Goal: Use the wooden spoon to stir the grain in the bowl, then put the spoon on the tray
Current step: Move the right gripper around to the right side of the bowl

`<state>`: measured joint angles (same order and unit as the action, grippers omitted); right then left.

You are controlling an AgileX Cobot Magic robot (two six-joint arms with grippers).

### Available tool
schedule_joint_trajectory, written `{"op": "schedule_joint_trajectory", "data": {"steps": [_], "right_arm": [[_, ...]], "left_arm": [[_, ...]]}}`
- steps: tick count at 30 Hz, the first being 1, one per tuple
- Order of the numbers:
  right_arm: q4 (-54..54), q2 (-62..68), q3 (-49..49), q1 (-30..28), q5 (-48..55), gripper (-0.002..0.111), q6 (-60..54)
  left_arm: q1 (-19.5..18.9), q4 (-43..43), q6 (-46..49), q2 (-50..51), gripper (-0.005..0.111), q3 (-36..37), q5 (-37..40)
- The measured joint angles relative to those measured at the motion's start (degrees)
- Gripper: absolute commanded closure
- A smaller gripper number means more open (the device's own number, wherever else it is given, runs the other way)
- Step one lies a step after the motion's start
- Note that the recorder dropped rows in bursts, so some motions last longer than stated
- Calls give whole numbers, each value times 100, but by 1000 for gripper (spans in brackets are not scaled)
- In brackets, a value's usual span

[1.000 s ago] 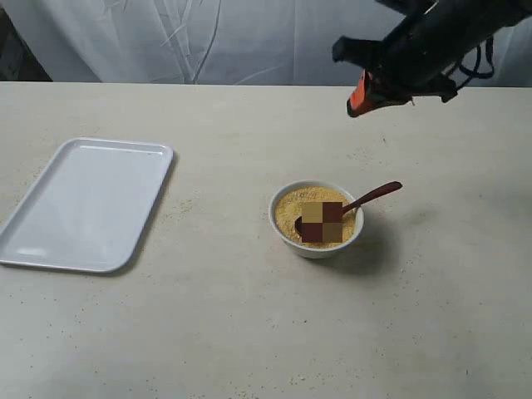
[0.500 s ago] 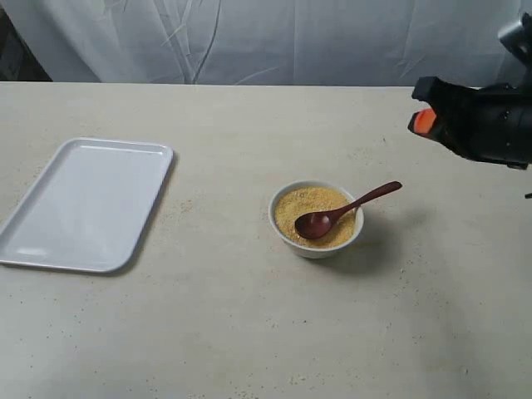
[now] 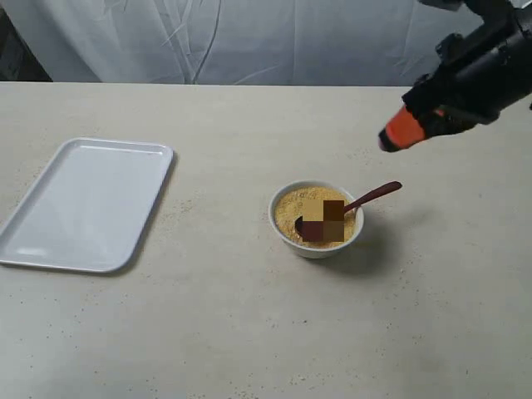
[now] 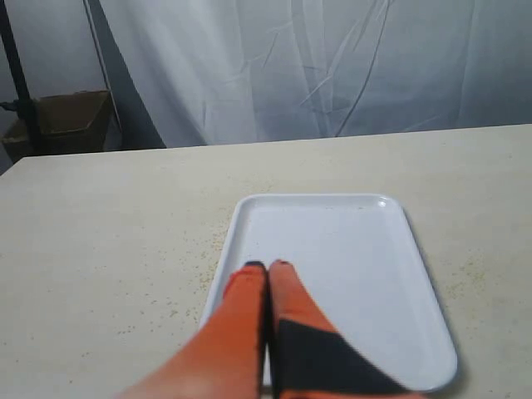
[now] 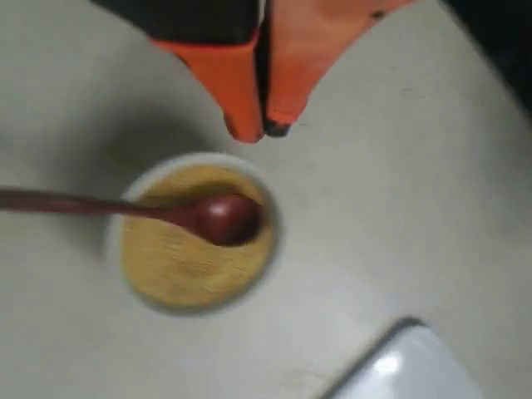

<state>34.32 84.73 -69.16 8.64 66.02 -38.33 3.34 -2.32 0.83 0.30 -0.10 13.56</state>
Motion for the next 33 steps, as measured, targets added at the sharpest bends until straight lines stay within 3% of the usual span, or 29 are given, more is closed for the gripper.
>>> {"op": "schedule_joint_trajectory", "data": {"steps": [3, 6, 14, 16, 22, 33], "right_arm": [[-1352, -62, -37, 13, -1370, 109, 2042], [-1593, -552, 713, 169, -3648, 109, 3194], [666, -1661, 3524, 1464, -8829, 109, 4153], [1319, -1662, 4030, 1652, -9653, 109, 4721], [1532, -1513, 4790, 1784, -10244, 109, 5897], [-1359, -1390, 4799, 1787, -10138, 109, 6954]], "left_arm": [[0, 0, 0, 0, 107, 0, 0], [0, 0, 0, 0, 107, 0, 0], [0, 0, 0, 0, 107, 0, 0], [0, 0, 0, 0, 107, 0, 0], [0, 0, 0, 0, 107, 0, -12], [0, 0, 0, 0, 107, 0, -12]]}}
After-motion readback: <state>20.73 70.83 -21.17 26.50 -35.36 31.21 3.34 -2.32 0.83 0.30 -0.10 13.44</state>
